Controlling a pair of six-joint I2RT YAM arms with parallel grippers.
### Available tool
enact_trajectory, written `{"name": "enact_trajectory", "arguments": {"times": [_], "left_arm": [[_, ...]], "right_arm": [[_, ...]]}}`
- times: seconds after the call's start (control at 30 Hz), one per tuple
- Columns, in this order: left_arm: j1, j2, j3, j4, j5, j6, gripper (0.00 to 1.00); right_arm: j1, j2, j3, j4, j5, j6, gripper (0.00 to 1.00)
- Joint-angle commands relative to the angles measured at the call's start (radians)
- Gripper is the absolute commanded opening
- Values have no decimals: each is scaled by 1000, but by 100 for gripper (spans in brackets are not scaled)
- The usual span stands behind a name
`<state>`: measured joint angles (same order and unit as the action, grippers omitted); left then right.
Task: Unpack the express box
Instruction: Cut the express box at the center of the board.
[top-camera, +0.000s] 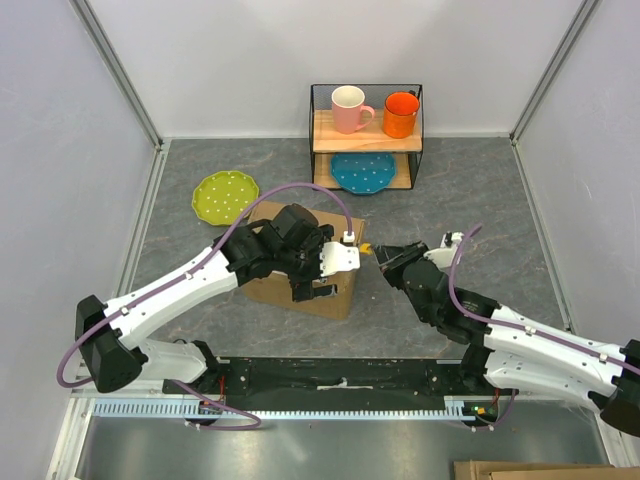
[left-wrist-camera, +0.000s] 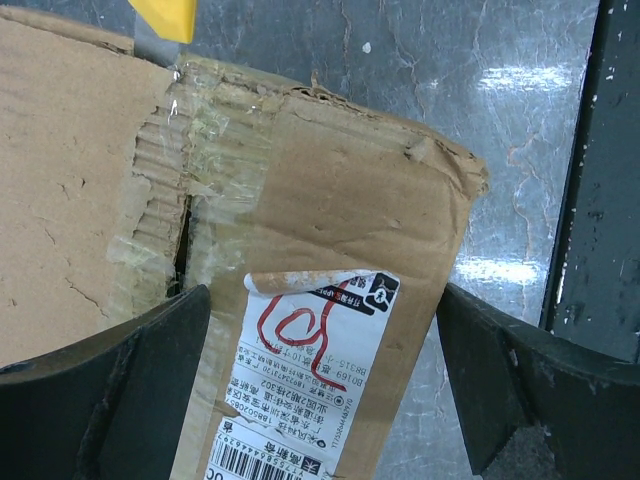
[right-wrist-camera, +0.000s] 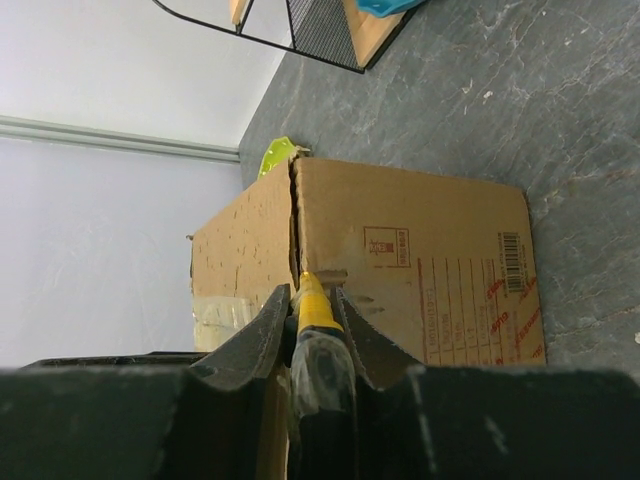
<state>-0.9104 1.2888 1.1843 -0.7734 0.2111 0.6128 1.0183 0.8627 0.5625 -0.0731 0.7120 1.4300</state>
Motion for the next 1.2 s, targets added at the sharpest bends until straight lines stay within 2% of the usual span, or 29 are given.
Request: {"name": "enact_trajectory", "arguments": {"times": [0.0, 0.1, 0.2, 0.3, 0.37, 0.4, 0.53, 0.67, 0.77, 0.83, 1.0, 1.17], "left_arm": [[-8, 24, 20, 71, 1, -35, 99], [-8, 18, -3, 66, 1, -31, 99], [-8, 14, -3, 45, 7, -25, 94], [-8, 15, 41, -18, 39, -28, 93], [-8, 24, 107, -70, 82, -31, 96], [-8, 38, 142, -158, 99, -31, 98], [-8, 81, 388, -327, 186, 25, 99], [-8, 125, 526, -349, 148, 103, 99], [-8, 145, 494, -324, 125, 171, 100], [-12, 124, 395, -290, 94, 220, 99], [-13, 52, 152, -75, -19, 412, 99], [-13, 61, 127, 42, -67, 479, 99]], "right_arm": [[72, -8, -22, -185, -210, 0, 0], [92, -53, -45, -220, -227, 18, 0], [106, -100, -58, -258, -241, 24, 0], [108, -128, -76, -263, -240, 26, 0], [109, -123, -79, -261, -237, 30, 0], [108, -110, -75, -257, -238, 24, 0], [111, -74, -52, -249, -232, -9, 0], [121, -73, -42, -252, -210, -26, 0], [124, -85, -49, -252, -201, -23, 0], [128, -100, -56, -258, -195, -16, 0], [131, -143, -76, -267, -184, -11, 0], [132, -152, -78, -272, -187, -17, 0]]}}
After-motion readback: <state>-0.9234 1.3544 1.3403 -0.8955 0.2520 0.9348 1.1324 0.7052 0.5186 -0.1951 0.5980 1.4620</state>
